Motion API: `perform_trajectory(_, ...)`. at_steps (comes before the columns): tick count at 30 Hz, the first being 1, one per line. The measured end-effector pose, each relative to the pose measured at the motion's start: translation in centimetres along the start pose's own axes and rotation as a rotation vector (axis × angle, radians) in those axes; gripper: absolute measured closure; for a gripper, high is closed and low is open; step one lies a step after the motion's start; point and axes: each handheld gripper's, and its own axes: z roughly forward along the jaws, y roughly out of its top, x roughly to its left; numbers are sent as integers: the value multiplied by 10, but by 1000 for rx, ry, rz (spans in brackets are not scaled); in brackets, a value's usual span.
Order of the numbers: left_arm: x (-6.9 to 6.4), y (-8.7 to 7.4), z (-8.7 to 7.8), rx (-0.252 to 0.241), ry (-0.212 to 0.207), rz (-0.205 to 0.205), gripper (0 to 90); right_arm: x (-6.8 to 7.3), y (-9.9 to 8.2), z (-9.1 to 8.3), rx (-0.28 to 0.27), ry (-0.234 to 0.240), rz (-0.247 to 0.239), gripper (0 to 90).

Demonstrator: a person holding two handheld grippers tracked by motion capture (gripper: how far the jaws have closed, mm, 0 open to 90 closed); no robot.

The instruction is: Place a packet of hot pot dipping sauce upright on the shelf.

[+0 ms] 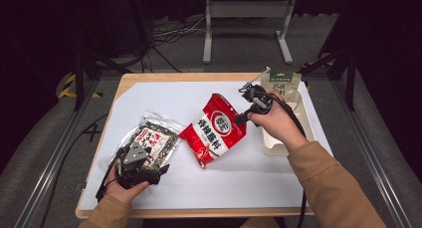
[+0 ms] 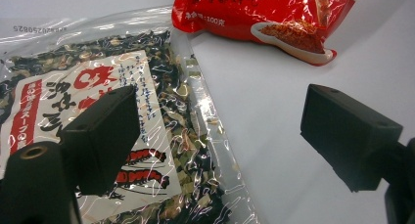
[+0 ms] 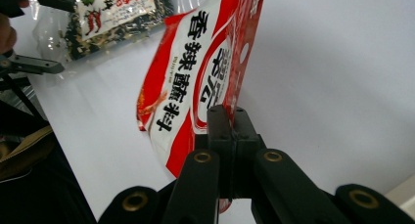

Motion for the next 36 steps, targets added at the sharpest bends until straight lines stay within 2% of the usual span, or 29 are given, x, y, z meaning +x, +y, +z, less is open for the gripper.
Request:
perform_trajectory(1, 0, 0, 0, 0, 0, 0, 152, 0, 0, 0, 0, 0, 0, 899)
perform_trajectory(4, 0, 0, 0, -3, -1, 2, 152, 12, 5, -6, -2, -19, -33, 900)
perform_trajectory(14, 0, 0, -1, -5, 2, -4, 152, 40, 15, -21, -14, -15, -121, 900)
perform_trajectory(24, 0, 0, -1, -5, 1, -5, 152, 53, 17, -33, -14, 8, -160, 900)
perform_trajectory(28, 1, 0, -1, -5, 1, -6, 152, 59, 17, -38, -2, -9, -184, 900)
perform_trajectory(30, 1, 0, -1, -6, 2, -6, 152, 60, 18, -41, 0, -33, -189, 900)
perform_trajectory(36, 1, 0, -1, -6, 3, -7, 152, 60, 17, -50, 2, -56, -188, 900)
